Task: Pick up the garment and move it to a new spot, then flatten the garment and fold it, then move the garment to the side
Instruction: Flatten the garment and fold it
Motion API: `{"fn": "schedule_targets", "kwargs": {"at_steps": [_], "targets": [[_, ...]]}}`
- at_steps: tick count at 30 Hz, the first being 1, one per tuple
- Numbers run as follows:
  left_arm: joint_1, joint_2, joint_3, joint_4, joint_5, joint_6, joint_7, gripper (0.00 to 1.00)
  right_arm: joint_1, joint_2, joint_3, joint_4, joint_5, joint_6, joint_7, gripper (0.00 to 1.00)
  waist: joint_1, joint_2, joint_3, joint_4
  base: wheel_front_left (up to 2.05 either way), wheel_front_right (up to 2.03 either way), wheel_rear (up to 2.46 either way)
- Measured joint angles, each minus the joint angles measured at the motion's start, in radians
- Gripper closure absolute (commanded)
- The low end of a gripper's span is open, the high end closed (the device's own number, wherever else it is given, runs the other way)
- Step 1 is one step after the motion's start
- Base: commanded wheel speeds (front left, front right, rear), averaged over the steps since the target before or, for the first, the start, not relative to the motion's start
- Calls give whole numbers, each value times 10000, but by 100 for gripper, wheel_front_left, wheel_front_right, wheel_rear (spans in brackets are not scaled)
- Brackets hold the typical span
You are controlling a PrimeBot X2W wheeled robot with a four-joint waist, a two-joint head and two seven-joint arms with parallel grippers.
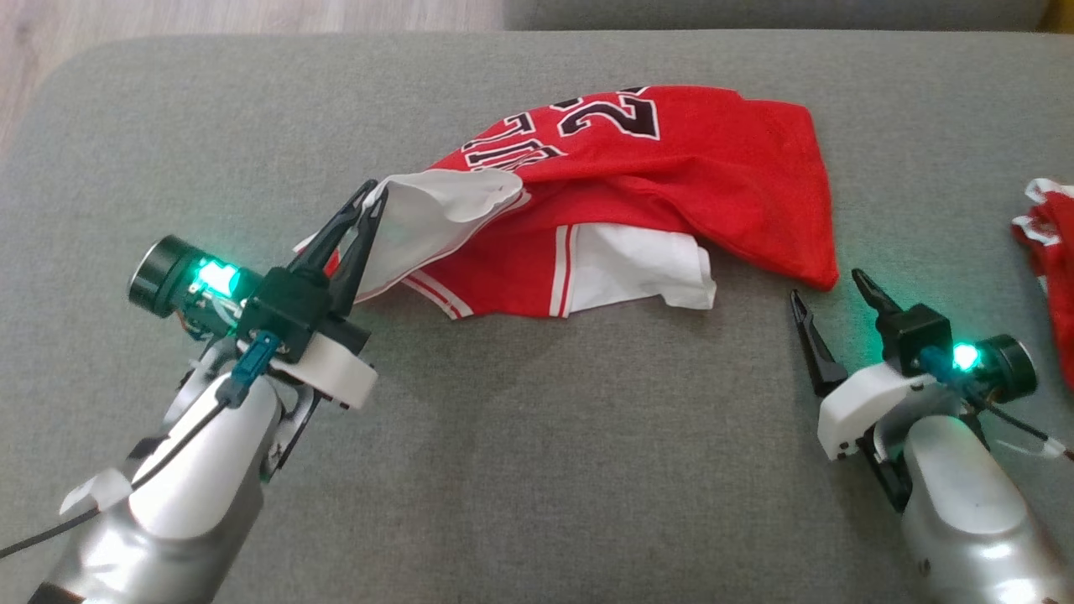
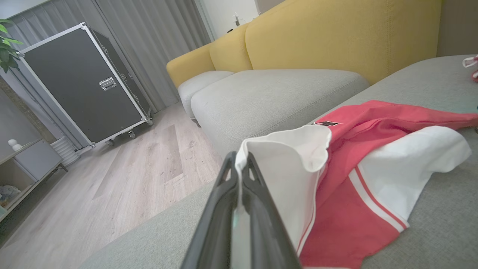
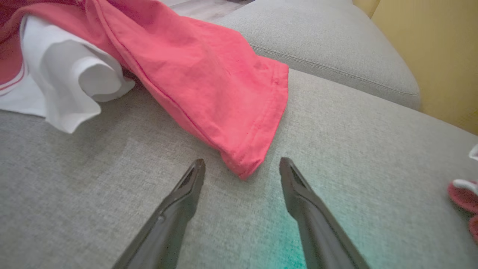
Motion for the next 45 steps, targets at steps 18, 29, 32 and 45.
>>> {"fn": "schedule_targets", "kwargs": {"at_steps": [18, 29, 32, 45], "targets": [[5, 360, -48, -184, -13, 261, -94, 100, -355, -92, -199, -36, -313, 0, 0, 100, -1, 0, -264, 185, 0, 0, 0], [-320, 2282, 385, -1308, 665, 330, -558, 100, -464, -1486, -299, -1919, 644, 0, -2, 100, -4, 0, -2021, -218, 0, 0, 0], [-930, 2694, 713, -1933, 746, 337, -633, 100, -802, -2079, -245, -2640, 934, 0, 36, 100, -4, 1, -2459, -404, 0, 0, 0], [-4601, 2646, 922, -2587, 1064, -589, -453, 100, -2801, -3917, 476, -5450, 2194, 0, 1833, 100, -3, 1, -2790, -1226, 0, 0, 0]]}}
